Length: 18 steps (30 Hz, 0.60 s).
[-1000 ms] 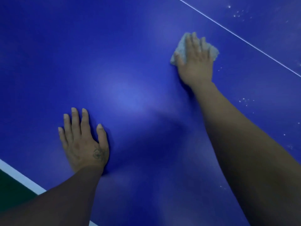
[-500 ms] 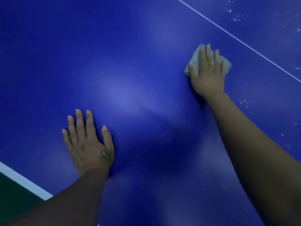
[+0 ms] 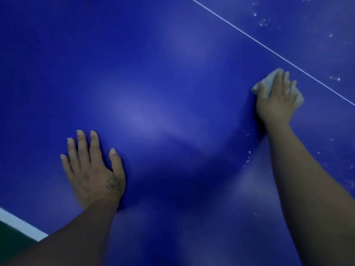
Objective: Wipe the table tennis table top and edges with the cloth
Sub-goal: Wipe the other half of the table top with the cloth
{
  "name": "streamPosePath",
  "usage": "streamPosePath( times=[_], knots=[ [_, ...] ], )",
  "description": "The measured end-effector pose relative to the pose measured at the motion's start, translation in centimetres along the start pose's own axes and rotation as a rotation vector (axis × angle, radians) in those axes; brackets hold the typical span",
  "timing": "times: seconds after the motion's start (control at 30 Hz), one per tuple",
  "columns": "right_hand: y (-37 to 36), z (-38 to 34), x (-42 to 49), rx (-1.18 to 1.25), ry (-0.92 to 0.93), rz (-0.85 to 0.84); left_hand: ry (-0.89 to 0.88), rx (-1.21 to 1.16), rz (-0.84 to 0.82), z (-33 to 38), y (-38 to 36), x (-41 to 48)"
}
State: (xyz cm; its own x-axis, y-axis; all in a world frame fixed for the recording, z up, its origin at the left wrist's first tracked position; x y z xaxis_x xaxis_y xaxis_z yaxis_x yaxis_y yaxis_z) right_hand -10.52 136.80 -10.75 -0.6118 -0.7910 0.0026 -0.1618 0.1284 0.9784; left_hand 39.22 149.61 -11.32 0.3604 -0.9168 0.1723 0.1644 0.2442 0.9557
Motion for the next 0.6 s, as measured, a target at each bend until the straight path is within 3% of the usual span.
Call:
streamPosePath(
  times=[0.1, 0.17, 0.37, 0.47, 0.6],
  knots=[
    [-0.4, -0.6, -2.2, -0.005, -0.143, 0.036, -0.003, -0.002, 0.02, 0.0, 0.1, -0.1],
    [-0.8, -3.3, -3.1, -0.008, -0.143, 0.045, -0.009, -0.004, 0.033, 0.1, 0.3, -0.1],
    [-2.8, -12.1, -8.9, 0.011, 0.33, -0.051, -0.007, 0.007, 0.036, 0.2, 0.2, 0.0],
    [-2.2, -8.4, -10.0, 0.011, 0.486, -0.078, -0.012, 0.001, 0.046, 0.3, 0.1, -0.1],
    [-0.1, 1.0, -7.6, -0.022, 0.299, -0.077, -0.023, -0.007, 0.048, 0.1, 0.3, -0.2]
  ],
)
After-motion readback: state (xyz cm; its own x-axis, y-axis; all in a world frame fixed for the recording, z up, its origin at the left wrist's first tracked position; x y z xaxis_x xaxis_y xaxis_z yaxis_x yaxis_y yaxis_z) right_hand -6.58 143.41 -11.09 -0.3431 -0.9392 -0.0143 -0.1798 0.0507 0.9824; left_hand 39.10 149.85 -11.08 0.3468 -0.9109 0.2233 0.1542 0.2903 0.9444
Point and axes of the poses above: each hand's wrist, its own x-axis towards the middle knuckle, its own y-axis out of the back of the hand, z = x × y, the point moved 6 cm from there along x, towards the middle knuckle, and after that the axes turned 8 degrees about z, right-handed, at the moved point
